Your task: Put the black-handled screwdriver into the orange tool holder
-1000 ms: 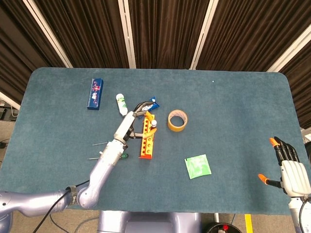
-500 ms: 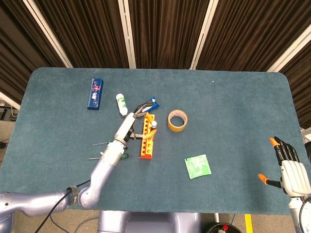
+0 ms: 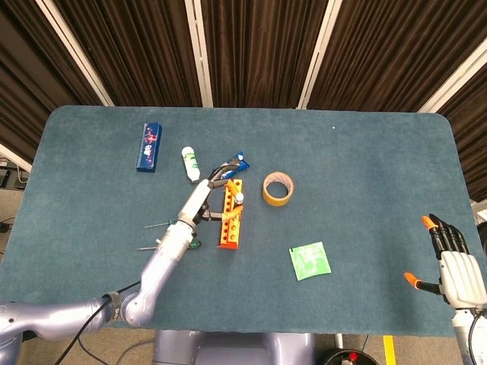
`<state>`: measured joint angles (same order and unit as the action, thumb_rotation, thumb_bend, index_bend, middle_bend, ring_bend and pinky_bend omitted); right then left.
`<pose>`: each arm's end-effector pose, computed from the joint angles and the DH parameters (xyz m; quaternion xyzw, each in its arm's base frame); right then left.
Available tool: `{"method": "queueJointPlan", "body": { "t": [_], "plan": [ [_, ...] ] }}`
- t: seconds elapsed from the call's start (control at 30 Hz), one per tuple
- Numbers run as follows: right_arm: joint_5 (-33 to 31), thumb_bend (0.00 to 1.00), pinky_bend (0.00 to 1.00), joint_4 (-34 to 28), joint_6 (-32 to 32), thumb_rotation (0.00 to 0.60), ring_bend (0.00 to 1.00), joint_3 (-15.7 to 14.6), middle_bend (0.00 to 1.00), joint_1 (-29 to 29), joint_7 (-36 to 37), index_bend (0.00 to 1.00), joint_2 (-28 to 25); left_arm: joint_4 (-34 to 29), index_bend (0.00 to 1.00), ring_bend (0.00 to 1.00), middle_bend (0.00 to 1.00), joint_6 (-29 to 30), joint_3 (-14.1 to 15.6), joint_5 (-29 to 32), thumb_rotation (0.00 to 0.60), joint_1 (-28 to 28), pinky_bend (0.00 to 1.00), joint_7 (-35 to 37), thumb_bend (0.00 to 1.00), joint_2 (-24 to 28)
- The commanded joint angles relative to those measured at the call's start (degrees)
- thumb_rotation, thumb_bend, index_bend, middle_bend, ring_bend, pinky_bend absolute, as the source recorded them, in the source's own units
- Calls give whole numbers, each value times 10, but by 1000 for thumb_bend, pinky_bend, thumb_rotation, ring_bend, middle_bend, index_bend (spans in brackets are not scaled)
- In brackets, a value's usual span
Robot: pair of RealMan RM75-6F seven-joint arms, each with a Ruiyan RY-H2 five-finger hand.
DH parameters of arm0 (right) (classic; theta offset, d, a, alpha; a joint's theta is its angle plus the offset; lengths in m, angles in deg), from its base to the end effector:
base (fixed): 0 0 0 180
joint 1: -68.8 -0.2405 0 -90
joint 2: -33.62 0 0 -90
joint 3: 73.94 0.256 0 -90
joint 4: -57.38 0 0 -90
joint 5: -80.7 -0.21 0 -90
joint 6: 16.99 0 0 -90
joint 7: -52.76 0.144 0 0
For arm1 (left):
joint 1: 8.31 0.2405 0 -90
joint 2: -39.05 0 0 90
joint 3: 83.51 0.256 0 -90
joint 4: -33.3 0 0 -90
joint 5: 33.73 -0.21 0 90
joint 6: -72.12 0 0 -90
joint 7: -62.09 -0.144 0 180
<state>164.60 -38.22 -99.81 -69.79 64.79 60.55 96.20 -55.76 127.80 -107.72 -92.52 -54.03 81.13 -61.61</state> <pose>-0.3092 -0.1803 0.1620 0.5497 -0.4522 0.4233 0.5605 -0.0408 0.3451 -0.0382 -0.4665 -0.6557 -0.5766 0.1411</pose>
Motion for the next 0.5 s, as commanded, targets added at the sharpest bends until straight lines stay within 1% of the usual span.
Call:
{"method": "queueJointPlan", "body": {
  "t": [0.03, 0.5],
  "plan": [
    [0, 30, 0, 2, 0, 600, 0, -1, 0, 0, 0, 14, 2, 6, 628, 0, 98, -2, 5, -3, 600, 2, 23, 2, 476, -3],
    [-1, 30, 0, 2, 2, 600, 0, 0, 0, -1, 0, 14, 1, 35, 628, 0, 98, -11, 27, -28, 600, 11, 23, 16, 476, -13]
  ]
}}
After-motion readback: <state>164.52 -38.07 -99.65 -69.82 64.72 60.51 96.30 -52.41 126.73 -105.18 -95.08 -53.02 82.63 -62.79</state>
